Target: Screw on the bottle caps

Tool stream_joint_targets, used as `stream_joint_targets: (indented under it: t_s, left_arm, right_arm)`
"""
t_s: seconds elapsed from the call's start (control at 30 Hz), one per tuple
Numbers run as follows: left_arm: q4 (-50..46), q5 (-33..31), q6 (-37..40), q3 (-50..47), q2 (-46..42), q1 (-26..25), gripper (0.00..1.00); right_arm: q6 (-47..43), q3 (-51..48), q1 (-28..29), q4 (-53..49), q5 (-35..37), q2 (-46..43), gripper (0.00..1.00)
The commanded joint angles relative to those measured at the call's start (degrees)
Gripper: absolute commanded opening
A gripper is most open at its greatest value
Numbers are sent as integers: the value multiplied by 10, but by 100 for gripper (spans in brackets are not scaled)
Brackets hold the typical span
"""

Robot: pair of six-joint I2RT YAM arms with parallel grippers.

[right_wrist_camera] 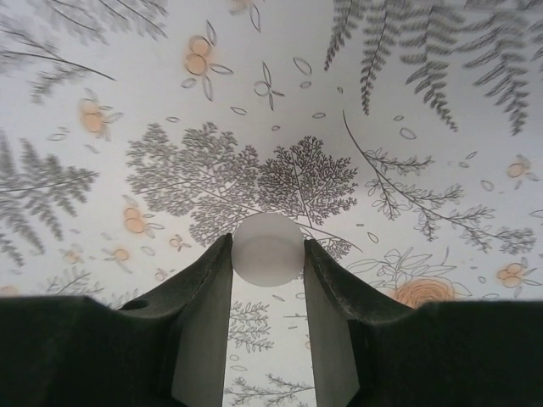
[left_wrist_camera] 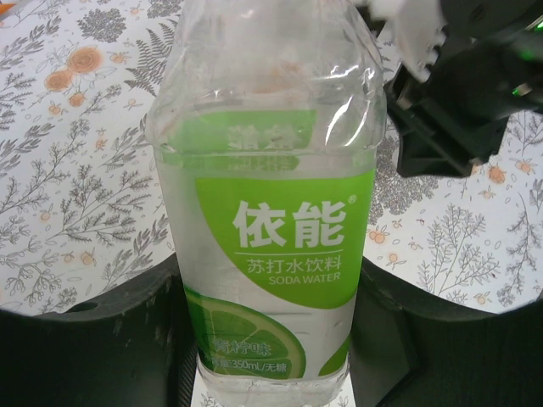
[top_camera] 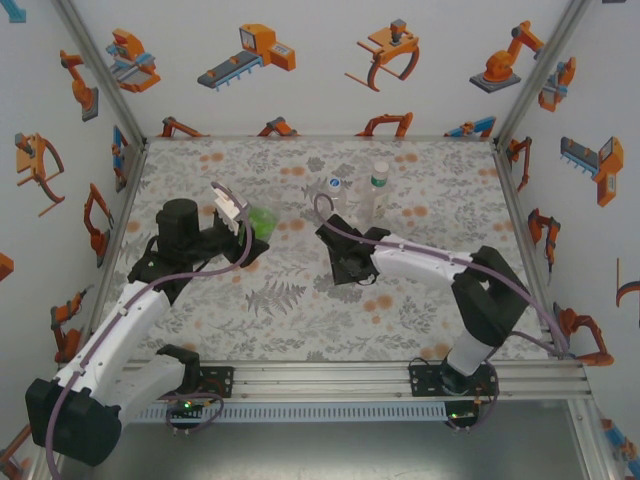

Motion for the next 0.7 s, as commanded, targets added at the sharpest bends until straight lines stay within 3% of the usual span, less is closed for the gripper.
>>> stream_joint_targets:
  t_s: [0.0, 0.4, 0.67]
  left_arm:
    - [-10, 3, 17, 18, -1, -7, 0]
    - [-9, -75, 101, -18, -41, -75, 0]
    - [-34, -94, 175, -16, -82, -92, 0]
  right_arm:
    - [-33, -7, 4, 27, 25, -61, 17]
    - [-176, -9, 4, 73, 16, -230, 11]
    - [-259, 4, 4, 44, 66, -294, 9]
